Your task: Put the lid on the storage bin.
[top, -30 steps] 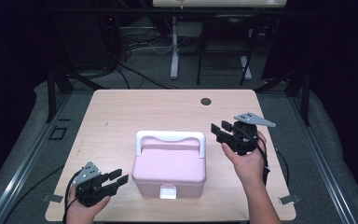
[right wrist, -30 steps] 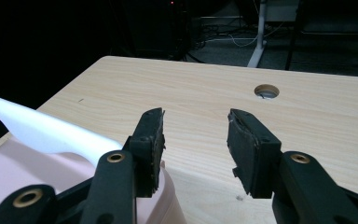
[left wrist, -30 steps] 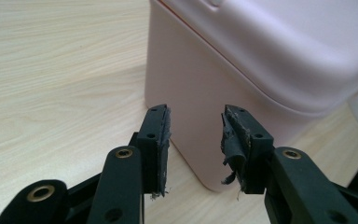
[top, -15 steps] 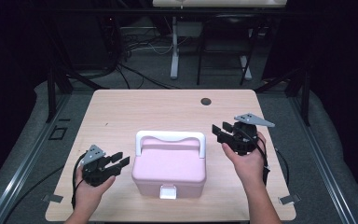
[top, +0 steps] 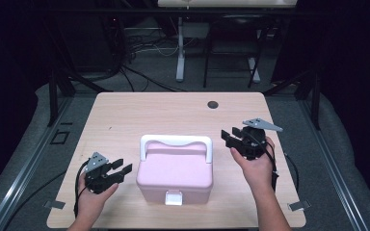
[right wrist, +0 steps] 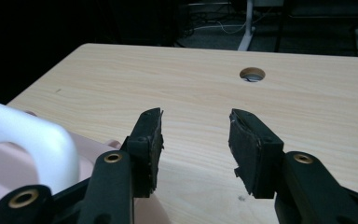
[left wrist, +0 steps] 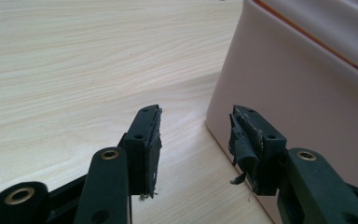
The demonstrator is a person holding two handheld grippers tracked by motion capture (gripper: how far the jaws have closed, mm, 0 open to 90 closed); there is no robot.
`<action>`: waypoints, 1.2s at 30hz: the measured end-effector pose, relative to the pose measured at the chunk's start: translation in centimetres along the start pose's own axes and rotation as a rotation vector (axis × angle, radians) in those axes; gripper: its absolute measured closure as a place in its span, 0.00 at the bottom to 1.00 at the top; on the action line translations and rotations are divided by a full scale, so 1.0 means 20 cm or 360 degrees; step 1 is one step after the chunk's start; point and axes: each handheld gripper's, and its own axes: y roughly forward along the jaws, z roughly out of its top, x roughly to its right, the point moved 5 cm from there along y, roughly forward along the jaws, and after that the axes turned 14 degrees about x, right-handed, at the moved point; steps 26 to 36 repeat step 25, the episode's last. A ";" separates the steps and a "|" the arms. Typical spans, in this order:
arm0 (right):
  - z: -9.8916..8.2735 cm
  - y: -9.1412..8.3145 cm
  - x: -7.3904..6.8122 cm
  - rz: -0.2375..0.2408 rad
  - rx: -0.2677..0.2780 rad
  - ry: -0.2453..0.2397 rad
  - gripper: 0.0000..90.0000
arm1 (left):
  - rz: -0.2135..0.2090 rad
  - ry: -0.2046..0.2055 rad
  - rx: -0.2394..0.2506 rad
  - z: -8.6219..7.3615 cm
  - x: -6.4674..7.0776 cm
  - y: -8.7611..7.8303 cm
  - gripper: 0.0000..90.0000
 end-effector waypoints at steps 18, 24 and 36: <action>-0.09 0.06 0.10 -0.0111 -0.0054 -0.0005 0.57 | 0.0000 0.0100 0.0002 -0.04 -0.02 -0.01 0.53; -0.14 0.09 0.19 -0.0202 -0.0056 -0.0027 0.50 | 0.0023 0.0151 -0.0005 -0.05 -0.04 0.01 0.48; -0.15 0.10 0.20 -0.0227 -0.0066 -0.0036 0.49 | 0.0023 0.0151 -0.0005 -0.05 -0.04 0.01 0.47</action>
